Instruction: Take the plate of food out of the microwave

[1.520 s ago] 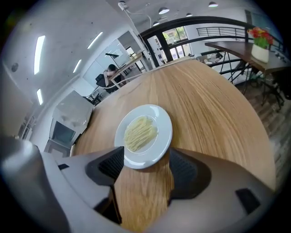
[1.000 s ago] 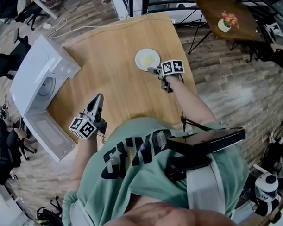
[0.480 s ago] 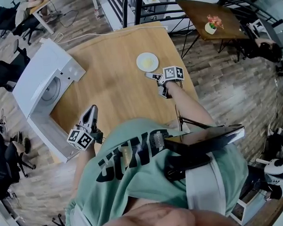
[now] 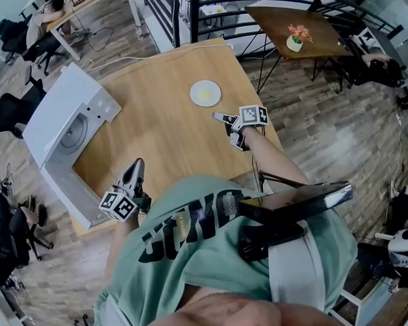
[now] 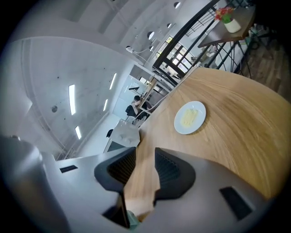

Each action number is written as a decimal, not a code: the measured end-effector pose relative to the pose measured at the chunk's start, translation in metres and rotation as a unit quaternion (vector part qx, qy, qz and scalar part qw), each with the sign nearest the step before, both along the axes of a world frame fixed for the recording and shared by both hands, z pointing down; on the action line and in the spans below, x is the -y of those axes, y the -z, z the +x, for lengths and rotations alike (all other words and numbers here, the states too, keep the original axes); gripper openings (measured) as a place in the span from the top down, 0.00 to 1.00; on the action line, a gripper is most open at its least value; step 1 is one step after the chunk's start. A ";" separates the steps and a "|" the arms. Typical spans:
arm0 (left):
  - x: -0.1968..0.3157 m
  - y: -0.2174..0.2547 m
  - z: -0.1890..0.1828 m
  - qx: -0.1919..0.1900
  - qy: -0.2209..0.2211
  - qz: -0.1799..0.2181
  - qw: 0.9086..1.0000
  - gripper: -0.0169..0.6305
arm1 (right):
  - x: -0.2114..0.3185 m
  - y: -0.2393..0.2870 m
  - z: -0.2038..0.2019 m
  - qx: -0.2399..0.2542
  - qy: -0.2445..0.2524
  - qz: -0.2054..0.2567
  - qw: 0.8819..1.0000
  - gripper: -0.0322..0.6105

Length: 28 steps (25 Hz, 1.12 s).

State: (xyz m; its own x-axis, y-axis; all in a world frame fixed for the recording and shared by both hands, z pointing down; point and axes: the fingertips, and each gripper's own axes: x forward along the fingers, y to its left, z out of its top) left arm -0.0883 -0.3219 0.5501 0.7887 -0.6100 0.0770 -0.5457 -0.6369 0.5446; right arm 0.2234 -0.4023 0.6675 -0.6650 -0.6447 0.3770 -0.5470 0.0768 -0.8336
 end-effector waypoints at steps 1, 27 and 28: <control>-0.005 0.003 0.010 0.000 0.010 0.004 1.000 0.98 | -0.003 0.004 0.010 0.003 0.006 0.010 1.000 0.75; -0.060 0.051 0.110 0.075 -0.035 0.059 0.995 0.98 | -0.088 0.114 0.032 0.003 0.105 0.216 0.971 0.94; -0.058 0.055 0.097 0.074 -0.036 0.067 0.994 0.98 | -0.088 0.119 0.020 0.000 0.097 0.220 0.971 0.94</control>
